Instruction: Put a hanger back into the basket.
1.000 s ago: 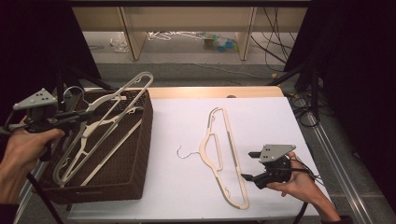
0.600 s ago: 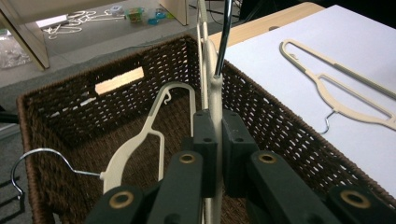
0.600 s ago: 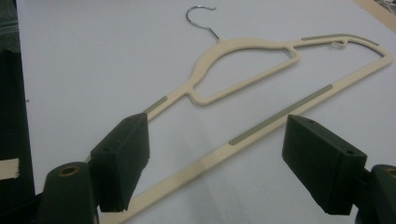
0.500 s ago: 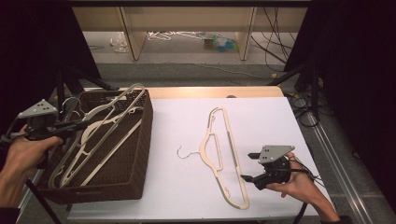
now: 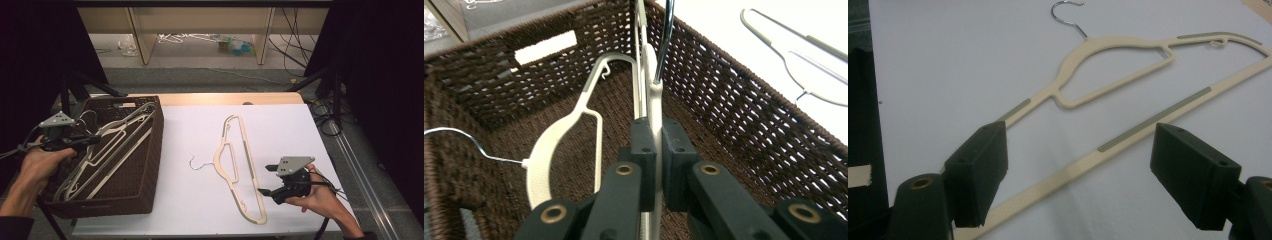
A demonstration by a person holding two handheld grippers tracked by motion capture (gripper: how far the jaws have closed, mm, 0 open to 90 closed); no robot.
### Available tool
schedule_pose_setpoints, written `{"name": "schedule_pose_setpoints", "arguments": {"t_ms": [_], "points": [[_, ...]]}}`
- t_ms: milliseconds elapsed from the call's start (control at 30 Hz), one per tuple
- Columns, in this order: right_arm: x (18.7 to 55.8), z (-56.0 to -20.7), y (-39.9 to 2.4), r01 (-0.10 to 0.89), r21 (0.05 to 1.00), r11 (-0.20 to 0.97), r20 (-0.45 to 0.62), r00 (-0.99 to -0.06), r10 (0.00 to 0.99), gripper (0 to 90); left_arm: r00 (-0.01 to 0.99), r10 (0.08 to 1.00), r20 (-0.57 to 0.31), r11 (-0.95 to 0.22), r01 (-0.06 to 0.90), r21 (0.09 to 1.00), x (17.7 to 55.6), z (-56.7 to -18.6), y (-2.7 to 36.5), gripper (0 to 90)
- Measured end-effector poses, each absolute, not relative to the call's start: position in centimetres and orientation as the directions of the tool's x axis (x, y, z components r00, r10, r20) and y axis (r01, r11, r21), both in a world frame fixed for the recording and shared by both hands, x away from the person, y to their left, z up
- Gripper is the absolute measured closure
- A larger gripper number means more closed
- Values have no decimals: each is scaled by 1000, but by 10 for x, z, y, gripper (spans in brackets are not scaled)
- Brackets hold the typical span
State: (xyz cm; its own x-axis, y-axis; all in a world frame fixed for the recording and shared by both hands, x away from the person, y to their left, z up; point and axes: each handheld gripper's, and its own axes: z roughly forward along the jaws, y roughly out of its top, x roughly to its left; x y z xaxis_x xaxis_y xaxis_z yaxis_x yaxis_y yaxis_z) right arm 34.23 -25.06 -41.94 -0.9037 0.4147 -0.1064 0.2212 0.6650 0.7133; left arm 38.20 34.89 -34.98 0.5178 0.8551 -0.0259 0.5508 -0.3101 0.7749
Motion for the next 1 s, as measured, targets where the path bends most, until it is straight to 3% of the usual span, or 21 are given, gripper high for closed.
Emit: {"name": "schedule_pose_setpoints", "arguments": {"t_ms": [333,767,1000], "points": [[342,-421,-250,224,707,671,-108,-903,416,240,528,849,-31,-345,597,724,392,-366,346,854],[342,-422,-250,230,703,673,-102,-904,415,239,395,917,-62,-223,635,739,402,-384,356,832],[342,-423,-250,225,706,671,-104,-905,413,239,347,937,28,-260,644,720,403,-388,361,796]]}}
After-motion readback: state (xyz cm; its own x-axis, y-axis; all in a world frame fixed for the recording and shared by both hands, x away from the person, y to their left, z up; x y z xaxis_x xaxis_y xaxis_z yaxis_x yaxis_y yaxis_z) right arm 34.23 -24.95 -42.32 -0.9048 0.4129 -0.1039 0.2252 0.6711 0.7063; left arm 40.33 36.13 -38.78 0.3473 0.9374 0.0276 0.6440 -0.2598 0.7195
